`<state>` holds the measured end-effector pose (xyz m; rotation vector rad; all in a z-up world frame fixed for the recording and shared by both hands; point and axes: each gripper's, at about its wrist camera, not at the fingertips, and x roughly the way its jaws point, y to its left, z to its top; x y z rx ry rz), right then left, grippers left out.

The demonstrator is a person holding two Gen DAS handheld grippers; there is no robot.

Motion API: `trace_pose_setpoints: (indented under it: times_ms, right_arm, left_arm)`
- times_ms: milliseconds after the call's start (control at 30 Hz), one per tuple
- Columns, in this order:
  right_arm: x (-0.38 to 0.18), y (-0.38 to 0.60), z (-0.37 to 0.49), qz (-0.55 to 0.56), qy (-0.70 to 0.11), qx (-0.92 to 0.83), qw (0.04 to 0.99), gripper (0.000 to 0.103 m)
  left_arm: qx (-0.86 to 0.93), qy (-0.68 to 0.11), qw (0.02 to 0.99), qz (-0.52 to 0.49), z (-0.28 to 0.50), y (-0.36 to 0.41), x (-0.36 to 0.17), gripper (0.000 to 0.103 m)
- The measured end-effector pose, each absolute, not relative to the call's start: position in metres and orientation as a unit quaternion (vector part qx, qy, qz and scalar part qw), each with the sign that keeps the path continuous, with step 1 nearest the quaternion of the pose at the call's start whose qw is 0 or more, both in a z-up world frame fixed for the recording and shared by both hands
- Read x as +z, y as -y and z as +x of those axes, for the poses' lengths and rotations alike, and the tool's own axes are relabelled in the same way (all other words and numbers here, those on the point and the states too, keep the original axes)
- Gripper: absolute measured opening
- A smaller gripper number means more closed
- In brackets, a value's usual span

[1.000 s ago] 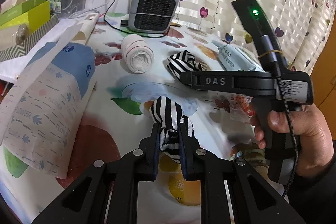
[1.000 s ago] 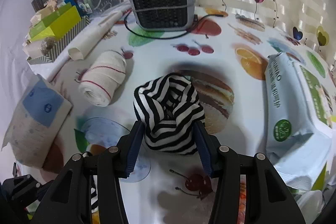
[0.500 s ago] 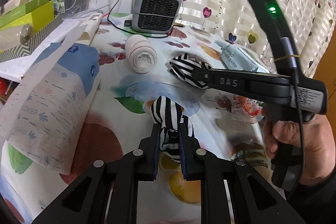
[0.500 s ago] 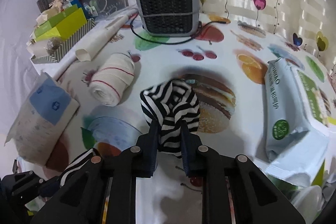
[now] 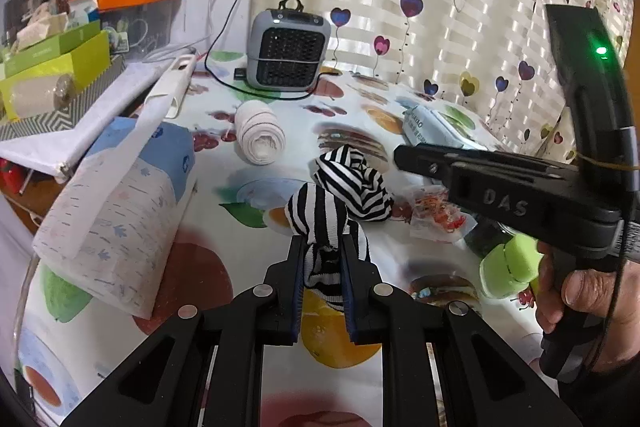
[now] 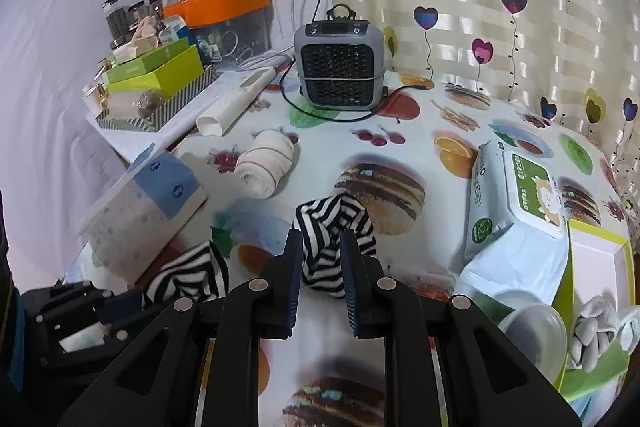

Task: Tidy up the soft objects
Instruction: 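Grasp the other striped sock with the right gripper while the left holds its sock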

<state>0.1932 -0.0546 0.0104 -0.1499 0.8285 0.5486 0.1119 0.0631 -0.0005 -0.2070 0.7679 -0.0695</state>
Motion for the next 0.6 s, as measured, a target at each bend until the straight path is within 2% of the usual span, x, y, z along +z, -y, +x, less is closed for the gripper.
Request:
trace_pose_setpoints:
  times_ms: [67,100,133,167,567,600]
  right_arm:
    - [0.003,0.049,0.200,-0.082,-0.403,0.255,0.875,0.021]
    - [-0.002,0.048,0.204,-0.084,-0.405,0.253,0.874,0.031]
    - [-0.007,0.047,0.208,-0.085,-0.410,0.253,0.872,0.052]
    - [-0.012,0.045,0.213,-0.085,-0.416,0.253,0.870,0.067]
    - [-0.054,0.035,0.254,-0.069,-0.478,0.226,0.846,0.068]
    - [-0.054,0.035,0.254,-0.068,-0.476,0.229,0.846,0.062]
  left_arm:
    - [-0.032,-0.373,0.921,-0.102,0.111,-0.063,0.000,0.015]
    - [-0.031,-0.374,0.921,-0.104,0.110,-0.064,-0.001,0.015]
    - [-0.030,-0.376,0.920,-0.106,0.110,-0.065,-0.002,0.015]
    - [-0.029,-0.377,0.920,-0.106,0.111,-0.065,-0.003,0.015]
    - [-0.019,-0.388,0.915,-0.108,0.124,-0.074,-0.013,0.015]
    - [-0.019,-0.389,0.915,-0.107,0.124,-0.074,-0.014,0.015]
